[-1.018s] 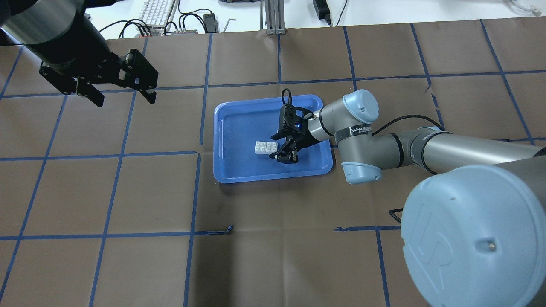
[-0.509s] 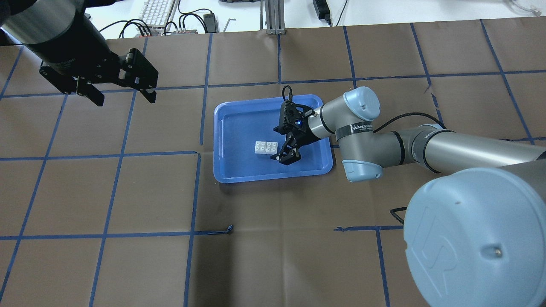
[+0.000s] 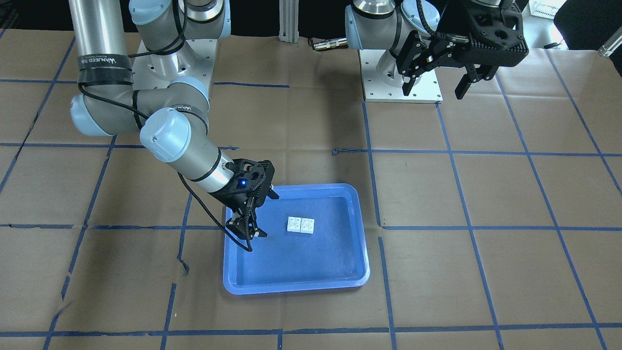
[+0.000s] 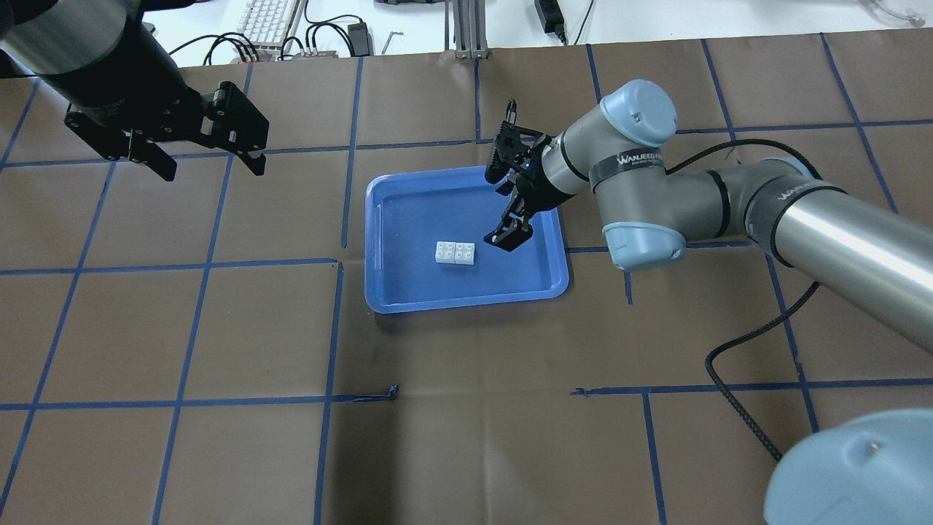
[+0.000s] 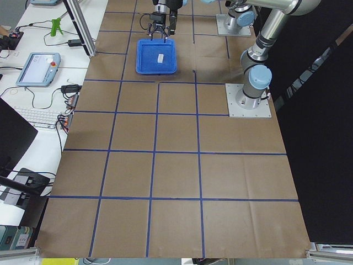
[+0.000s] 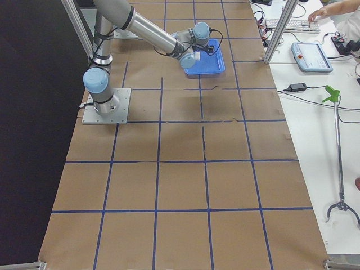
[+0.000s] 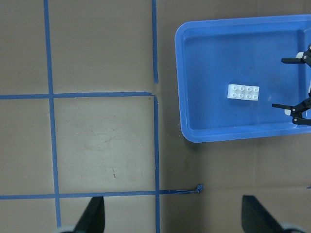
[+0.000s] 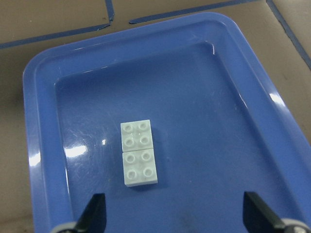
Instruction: Assemble white blocks and place on blue tray
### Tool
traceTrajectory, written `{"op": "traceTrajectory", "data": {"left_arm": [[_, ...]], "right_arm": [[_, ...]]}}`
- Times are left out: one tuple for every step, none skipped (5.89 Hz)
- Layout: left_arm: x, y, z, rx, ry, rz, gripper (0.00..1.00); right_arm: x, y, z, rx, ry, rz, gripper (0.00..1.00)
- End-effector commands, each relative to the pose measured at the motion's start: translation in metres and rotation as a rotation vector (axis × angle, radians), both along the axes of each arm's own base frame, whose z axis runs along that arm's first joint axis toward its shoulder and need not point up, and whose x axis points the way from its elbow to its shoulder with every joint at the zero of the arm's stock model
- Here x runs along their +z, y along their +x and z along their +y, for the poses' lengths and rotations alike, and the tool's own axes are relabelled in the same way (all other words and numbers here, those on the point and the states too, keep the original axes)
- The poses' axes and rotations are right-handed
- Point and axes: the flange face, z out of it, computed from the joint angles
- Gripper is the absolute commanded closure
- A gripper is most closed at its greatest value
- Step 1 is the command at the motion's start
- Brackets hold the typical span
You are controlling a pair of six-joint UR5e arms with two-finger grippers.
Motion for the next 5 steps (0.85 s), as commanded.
{"op": "traceTrajectory", "data": {"left_arm": [[0.0, 0.001, -0.001, 0.003, 0.0, 0.0, 0.01], [0.0, 0.001, -0.001, 0.003, 0.0, 0.0, 0.01], [0.0, 0.001, -0.001, 0.002, 0.0, 0.002, 0.01], [0.0, 0.001, -0.001, 0.002, 0.0, 0.002, 0.01], [0.0, 0.001, -0.001, 0.002, 0.0, 0.002, 0.01]], "right_arm": [[0.066, -0.015, -0.015, -0.124, 0.091, 0.138, 0.0], [0.103, -0.026, -0.021, -0.303, 0.112, 0.247, 0.0], [0.127, -0.045, -0.027, -0.471, 0.109, 0.333, 0.0], [0.151, -0.065, -0.019, -0.637, 0.178, 0.391, 0.0], [0.172, -0.094, -0.015, -0.846, 0.259, 0.403, 0.0]]}}
